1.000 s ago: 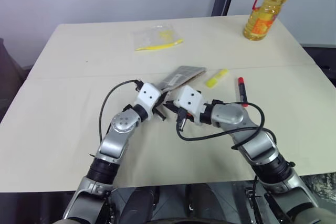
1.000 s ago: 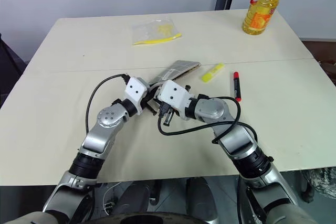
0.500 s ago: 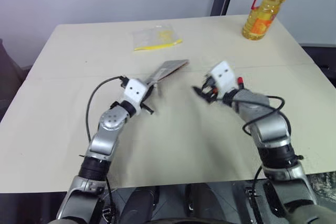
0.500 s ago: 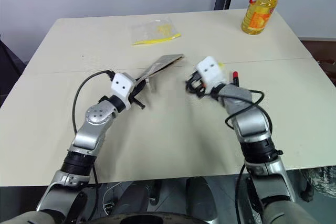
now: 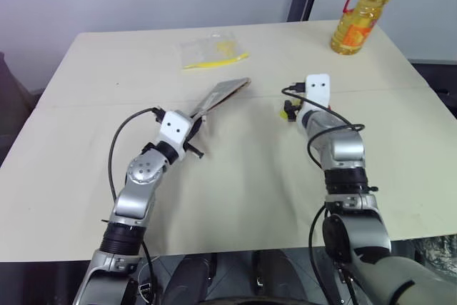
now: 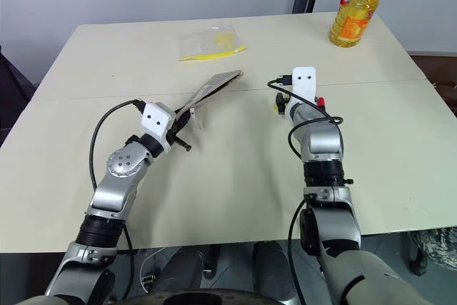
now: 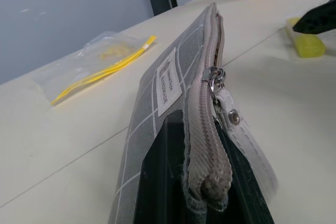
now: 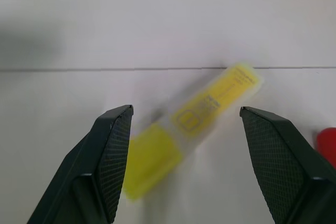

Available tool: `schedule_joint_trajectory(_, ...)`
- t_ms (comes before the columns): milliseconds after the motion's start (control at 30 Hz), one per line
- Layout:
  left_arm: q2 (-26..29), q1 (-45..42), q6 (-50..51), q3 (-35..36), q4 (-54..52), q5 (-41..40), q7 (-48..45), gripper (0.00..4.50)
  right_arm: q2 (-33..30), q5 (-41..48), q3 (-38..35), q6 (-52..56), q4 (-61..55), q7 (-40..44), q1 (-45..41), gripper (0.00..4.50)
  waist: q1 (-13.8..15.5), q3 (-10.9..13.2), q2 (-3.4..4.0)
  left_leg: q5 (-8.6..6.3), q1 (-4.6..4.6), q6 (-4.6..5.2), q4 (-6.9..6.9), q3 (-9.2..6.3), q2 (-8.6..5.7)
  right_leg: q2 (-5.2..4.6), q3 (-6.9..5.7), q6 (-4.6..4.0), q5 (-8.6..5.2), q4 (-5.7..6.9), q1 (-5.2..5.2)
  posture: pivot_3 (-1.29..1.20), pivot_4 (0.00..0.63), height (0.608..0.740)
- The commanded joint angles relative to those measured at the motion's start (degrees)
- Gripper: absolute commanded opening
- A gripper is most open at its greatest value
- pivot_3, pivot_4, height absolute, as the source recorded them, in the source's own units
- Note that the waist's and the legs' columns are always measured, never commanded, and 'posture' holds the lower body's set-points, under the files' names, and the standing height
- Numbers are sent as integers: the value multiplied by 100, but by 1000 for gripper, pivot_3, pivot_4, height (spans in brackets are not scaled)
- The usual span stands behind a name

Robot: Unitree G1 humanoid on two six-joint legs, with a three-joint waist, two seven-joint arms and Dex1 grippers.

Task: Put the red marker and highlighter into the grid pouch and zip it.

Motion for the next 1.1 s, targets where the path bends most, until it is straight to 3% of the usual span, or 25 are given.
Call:
schedule_joint_trajectory(33,-37,4,-155,-13,-230,-55,-3,0,172,42,-253,12,499,-519,-432,3368,-2,0,0,0,0,0,0,0,0,0,0,0,0,0,0,0,150,740)
schedule_joint_trajectory(267,-86,52,-167,-15,-287,-59,-4,0,434,91,-436,289,884,-1098,-655,3368,3,-1,2,1,0,-1,-1,0,1,1,1,-1,0,1,0,0,150,740)
schedule_joint_trajectory(367,-96,97,-157,-9,-330,-65,2,0,490,76,-402,577,663,-1200,-564,2467,0,-2,3,1,0,-1,-1,0,1,1,2,-1,0,1,0,0,150,740)
schedule_joint_trajectory(467,-108,116,-149,-3,-344,-62,10,0,535,93,-411,847,379,-1288,-443,988,2,-2,3,1,0,-1,-1,-1,1,1,2,-1,0,1,0,0,150,740)
schedule_joint_trajectory(500,-112,112,-149,-1,-338,-62,11,0,555,118,-439,923,279,-1313,-411,867,3,-2,3,1,0,-1,-1,-1,1,1,2,-1,0,1,0,0,150,740)
schedule_joint_trajectory(667,-125,86,-144,23,-344,-126,-39,0,345,146,-168,989,-612,-907,-71,880,3,-2,4,1,0,-1,-1,-1,1,2,2,-1,0,1,-1,0,150,740)
schedule_joint_trajectory(867,-91,-5,62,184,-471,-559,-272,0,-890,77,869,178,-2156,844,690,880,-3,-1,5,1,-3,0,-1,2,0,1,1,0,0,0,-4,0,150,740)
schedule_joint_trajectory(1000,-27,-111,137,149,-463,-663,-436,0,-1476,583,869,0,-3138,1967,1304,880,-8,-1,3,0,-1,0,-3,0,6,5,-2,0,0,-1,-1,0,150,740)
schedule_joint_trajectory(1100,-16,-165,158,124,-424,-688,-491,0,-1650,702,926,25,-3507,2285,1483,880,-15,0,2,0,0,0,-2,1,7,5,-2,0,0,-1,0,0,150,740)
